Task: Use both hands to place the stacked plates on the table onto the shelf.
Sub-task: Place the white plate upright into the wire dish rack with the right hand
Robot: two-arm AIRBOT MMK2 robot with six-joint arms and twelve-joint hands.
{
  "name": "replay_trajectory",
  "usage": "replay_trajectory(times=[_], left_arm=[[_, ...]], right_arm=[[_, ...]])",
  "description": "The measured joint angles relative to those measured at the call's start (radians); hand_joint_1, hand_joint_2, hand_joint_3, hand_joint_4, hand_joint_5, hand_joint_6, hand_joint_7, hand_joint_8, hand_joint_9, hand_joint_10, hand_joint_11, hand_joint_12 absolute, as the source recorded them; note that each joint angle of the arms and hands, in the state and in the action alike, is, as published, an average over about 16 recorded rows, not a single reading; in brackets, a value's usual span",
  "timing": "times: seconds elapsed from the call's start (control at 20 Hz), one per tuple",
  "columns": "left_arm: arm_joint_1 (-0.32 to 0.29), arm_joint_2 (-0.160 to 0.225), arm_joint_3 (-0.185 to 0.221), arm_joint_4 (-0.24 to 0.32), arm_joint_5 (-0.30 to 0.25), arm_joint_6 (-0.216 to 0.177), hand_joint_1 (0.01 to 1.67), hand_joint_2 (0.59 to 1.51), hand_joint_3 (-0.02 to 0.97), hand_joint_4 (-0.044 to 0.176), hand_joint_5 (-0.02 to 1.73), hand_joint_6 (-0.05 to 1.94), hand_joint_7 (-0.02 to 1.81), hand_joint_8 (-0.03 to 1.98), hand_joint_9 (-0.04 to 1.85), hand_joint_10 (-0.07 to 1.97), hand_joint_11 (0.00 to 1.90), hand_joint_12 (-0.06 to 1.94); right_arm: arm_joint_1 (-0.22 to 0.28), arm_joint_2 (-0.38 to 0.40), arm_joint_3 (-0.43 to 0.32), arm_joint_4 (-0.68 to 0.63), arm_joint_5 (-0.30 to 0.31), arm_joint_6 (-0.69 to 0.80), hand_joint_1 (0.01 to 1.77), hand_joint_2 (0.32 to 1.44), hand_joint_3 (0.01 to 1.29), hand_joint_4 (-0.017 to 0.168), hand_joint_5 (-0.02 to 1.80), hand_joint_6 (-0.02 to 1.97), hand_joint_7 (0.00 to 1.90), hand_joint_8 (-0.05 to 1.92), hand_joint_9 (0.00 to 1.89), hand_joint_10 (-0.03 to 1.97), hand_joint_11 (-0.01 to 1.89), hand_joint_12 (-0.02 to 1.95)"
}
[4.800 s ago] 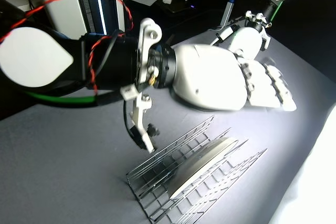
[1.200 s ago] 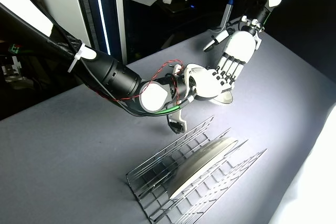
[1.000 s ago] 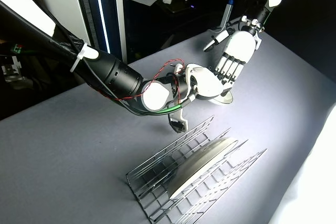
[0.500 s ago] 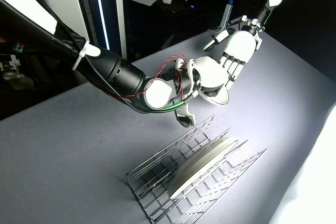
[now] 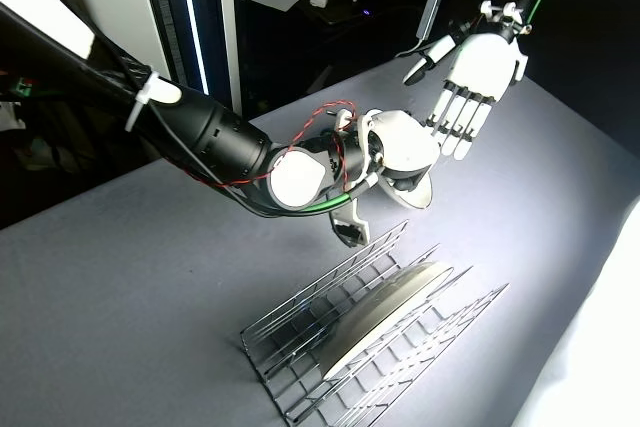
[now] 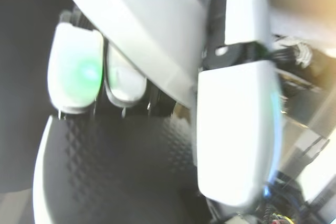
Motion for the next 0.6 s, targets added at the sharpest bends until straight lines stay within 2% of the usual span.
replay_trajectory(times=[0.25,0.6], left_arm=[[-0.070,0.048,-0.012,0.003,-0.001,-0.002,0.01,1.175,0.015,0.001,0.02,0.01,0.03,0.01,0.02,-0.06,0.01,0.01],[-0.126,0.097,-0.015,0.011,-0.008,-0.006,0.01,1.169,0.015,-0.001,0.02,0.01,0.03,0.01,0.02,-0.06,0.02,0.01]], right_arm=[[0.025,0.058,-0.059,0.020,-0.013,-0.002,1.24,0.83,0.01,-0.010,1.14,0.21,1.24,1.03,1.52,1.95,1.54,1.91],[0.064,0.137,-0.139,0.065,-0.035,-0.004,1.22,0.84,0.01,-0.009,1.19,0.26,1.26,0.96,1.44,1.83,1.44,1.89]])
